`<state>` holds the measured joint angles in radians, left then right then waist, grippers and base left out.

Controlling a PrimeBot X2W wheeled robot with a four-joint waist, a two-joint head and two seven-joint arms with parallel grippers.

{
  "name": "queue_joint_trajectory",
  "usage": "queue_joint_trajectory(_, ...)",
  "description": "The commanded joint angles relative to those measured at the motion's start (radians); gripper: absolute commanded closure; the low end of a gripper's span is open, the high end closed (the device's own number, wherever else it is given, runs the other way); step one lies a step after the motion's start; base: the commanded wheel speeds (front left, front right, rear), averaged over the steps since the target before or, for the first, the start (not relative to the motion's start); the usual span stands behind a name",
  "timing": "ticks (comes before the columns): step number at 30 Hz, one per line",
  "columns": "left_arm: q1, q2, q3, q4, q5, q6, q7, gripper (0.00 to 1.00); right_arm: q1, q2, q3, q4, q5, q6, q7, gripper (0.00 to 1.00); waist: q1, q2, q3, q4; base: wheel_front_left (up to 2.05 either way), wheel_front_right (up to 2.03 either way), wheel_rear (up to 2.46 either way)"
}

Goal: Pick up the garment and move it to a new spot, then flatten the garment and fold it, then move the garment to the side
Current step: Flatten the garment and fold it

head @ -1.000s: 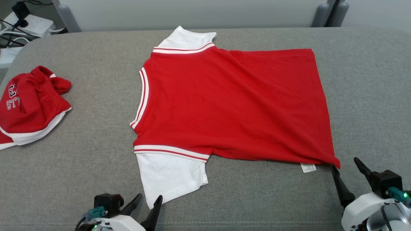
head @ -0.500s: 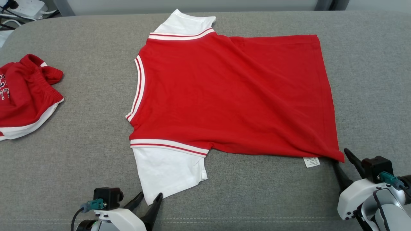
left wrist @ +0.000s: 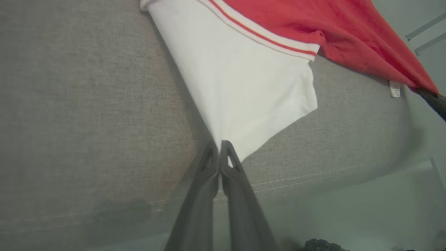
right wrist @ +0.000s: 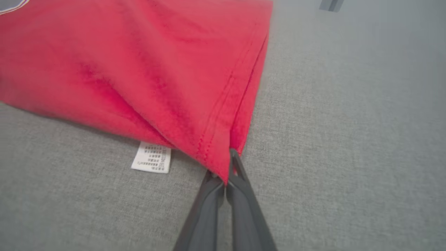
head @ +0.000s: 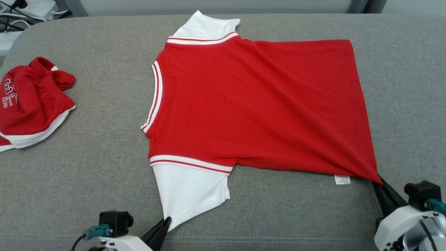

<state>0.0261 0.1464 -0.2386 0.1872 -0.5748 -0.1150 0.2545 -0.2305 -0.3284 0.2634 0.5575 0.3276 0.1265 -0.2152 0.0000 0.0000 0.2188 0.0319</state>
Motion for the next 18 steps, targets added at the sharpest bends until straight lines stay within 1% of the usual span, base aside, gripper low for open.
queue_joint_trajectory(1, 0.013, 0.024, 0.041, -0.058, -0.008, 0.002, 0.007, 1.00, 0.040, -0.034, 0.015, -0.048, 0.025, 0.004, 0.013, 1.00, 0.0000, 0.0000, -0.006, 0.005, 0.00, 0.00, 0.00)
queue_joint_trajectory(5, 0.088, 0.058, 0.050, -0.180, -0.014, 0.022, 0.050, 1.00, 0.128, -0.075, 0.013, -0.178, 0.094, 0.004, 0.084, 1.00, 0.0000, 0.0000, -0.015, 0.012, 0.00, 0.00, 0.00)
queue_joint_trajectory(7, 0.127, 0.083, 0.053, -0.241, -0.012, 0.033, 0.081, 1.00, 0.173, -0.098, 0.010, -0.253, 0.125, 0.004, 0.140, 1.00, 0.0000, 0.0000, -0.017, 0.011, 0.00, 0.00, 0.00)
queue_joint_trajectory(12, 0.195, 0.145, 0.072, -0.406, -0.013, 0.055, 0.155, 1.00, 0.265, -0.145, -0.038, -0.444, 0.206, 0.004, 0.294, 1.00, 0.0000, 0.0000, -0.022, 0.006, 0.00, 0.00, 0.00)
queue_joint_trajectory(14, 0.200, 0.169, 0.081, -0.463, -0.019, 0.055, 0.183, 1.00, 0.284, -0.160, -0.065, -0.508, 0.225, 0.004, 0.364, 1.00, 0.0000, 0.0000, -0.023, 0.001, 0.00, 0.00, 0.00)
queue_joint_trajectory(17, 0.184, 0.202, 0.099, -0.525, -0.037, 0.049, 0.219, 1.00, 0.274, -0.174, -0.072, -0.594, 0.273, 0.004, 0.478, 1.00, 0.0000, 0.0000, -0.022, -0.013, 0.00, 0.00, 0.00)
queue_joint_trajectory(18, 0.170, 0.212, 0.104, -0.540, -0.045, 0.046, 0.231, 1.00, 0.259, -0.187, -0.068, -0.614, 0.279, 0.004, 0.518, 1.00, 0.0000, 0.0000, -0.019, -0.016, 0.00, 0.00, 0.00)
